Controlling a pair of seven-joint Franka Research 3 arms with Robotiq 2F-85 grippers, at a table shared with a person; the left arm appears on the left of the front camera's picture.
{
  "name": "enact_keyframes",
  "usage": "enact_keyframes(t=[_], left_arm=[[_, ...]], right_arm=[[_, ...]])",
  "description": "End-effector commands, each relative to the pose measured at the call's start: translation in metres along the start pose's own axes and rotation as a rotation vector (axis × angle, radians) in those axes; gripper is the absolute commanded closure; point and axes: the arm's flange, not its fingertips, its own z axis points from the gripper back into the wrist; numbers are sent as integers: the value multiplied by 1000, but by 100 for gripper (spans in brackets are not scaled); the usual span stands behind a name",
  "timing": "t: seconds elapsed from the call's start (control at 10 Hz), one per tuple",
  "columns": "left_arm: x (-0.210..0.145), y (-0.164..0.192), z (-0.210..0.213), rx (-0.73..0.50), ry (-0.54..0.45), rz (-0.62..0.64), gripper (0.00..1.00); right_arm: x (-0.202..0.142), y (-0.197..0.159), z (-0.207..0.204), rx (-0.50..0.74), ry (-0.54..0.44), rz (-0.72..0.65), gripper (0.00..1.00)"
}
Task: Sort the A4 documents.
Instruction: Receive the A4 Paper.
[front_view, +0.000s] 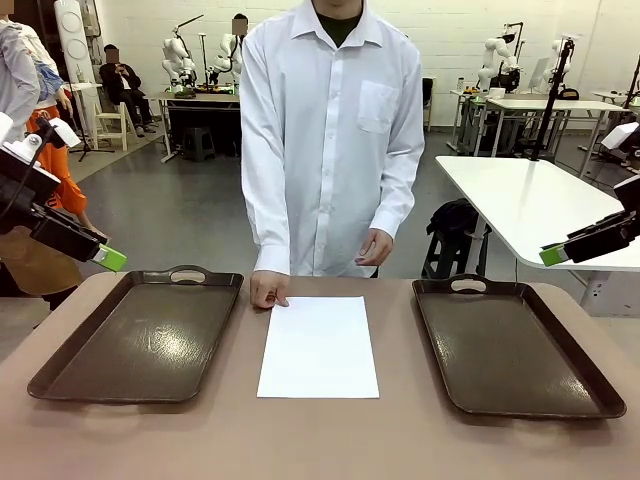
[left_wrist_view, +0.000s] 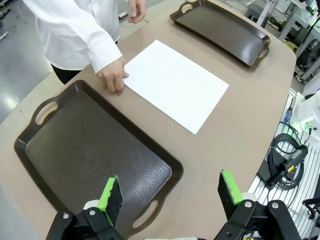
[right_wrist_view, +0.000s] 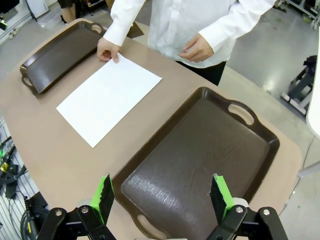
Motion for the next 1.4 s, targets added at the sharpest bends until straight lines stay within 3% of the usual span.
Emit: enact_keyframes(t=[0.0, 1.3], left_arm=[[-1, 1, 0, -4, 1, -17, 0], [-1, 1, 0, -4, 1, -17, 0]], right_arm=[[0, 0, 0, 4, -2, -1, 0], [0, 0, 0, 4, -2, -1, 0]])
